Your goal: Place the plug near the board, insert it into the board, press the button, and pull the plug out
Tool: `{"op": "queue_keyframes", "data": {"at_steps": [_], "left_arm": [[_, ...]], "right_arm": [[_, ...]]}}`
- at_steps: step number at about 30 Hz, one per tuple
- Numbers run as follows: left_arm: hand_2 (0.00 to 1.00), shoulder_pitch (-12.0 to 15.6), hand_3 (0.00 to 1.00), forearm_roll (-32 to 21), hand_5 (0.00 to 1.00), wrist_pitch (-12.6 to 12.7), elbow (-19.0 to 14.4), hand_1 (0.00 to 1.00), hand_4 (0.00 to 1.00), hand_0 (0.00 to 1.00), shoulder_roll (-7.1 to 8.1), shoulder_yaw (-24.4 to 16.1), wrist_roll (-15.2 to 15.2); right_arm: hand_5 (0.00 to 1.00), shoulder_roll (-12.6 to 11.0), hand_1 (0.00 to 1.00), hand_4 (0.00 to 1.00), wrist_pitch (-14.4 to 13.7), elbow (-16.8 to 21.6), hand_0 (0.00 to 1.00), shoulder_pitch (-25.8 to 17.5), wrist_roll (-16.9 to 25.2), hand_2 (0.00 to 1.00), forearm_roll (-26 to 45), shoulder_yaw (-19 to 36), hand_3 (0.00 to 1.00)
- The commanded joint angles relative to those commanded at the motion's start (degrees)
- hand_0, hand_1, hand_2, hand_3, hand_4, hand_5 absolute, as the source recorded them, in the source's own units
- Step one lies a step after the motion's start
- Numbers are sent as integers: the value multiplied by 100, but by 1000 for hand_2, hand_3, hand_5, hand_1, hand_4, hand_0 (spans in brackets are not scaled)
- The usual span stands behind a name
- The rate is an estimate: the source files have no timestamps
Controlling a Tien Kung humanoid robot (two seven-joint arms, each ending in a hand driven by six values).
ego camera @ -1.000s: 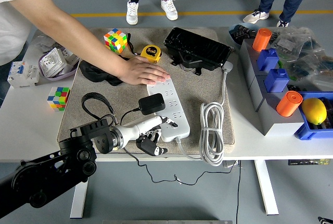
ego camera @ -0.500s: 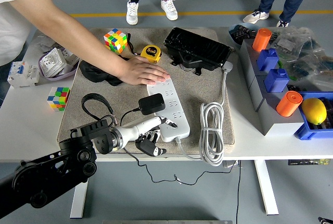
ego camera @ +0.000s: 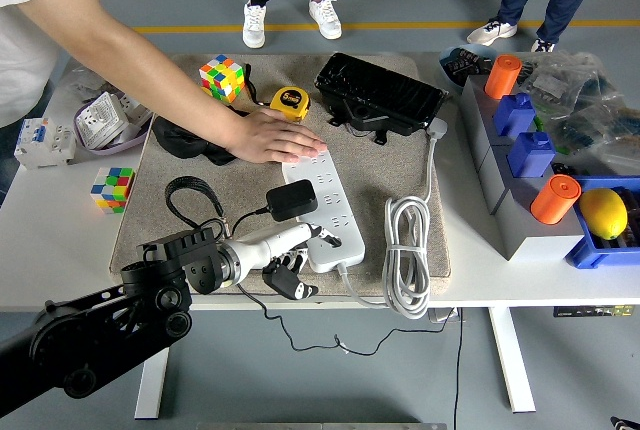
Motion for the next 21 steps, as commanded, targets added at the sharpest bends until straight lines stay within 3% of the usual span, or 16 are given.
{"op": "queue_keyframes", "data": {"at_steps": [5, 11, 12, 17, 18, 21], "left_arm": [[141, 30, 848, -77, 2, 60, -53, 88, 760, 53, 16, -93, -154], [140, 98, 847, -431, 2, 342, -47, 87, 761, 54, 29, -314, -752], [217, 113, 816, -450, 2, 396, -36, 101, 719, 110, 30, -339, -833], [217, 206, 816, -660, 2, 965, 121, 101, 719, 110, 7, -374, -1518], [435, 227, 664, -721, 178, 1105, 150, 223, 843, 183, 0, -373, -1674], [435, 278, 664, -941, 178, 1486, 227, 223, 843, 183, -27, -371, -2067]], "right_arm": [[258, -2, 590, 785, 2, 3, 604, 1, 3, 544, -3, 15, 547], [258, 2, 590, 785, 3, 4, 603, 0, 3, 544, -4, 4, 547], [257, 3, 590, 786, 2, 5, 604, 1, 3, 545, -5, 7, 547], [257, 9, 590, 786, 5, 1, 604, 9, 0, 545, -6, 4, 547], [257, 13, 590, 786, 5, -1, 603, 8, 0, 545, -5, 5, 547], [257, 16, 590, 786, 2, -6, 603, 8, 1, 545, -2, 7, 547]]}}
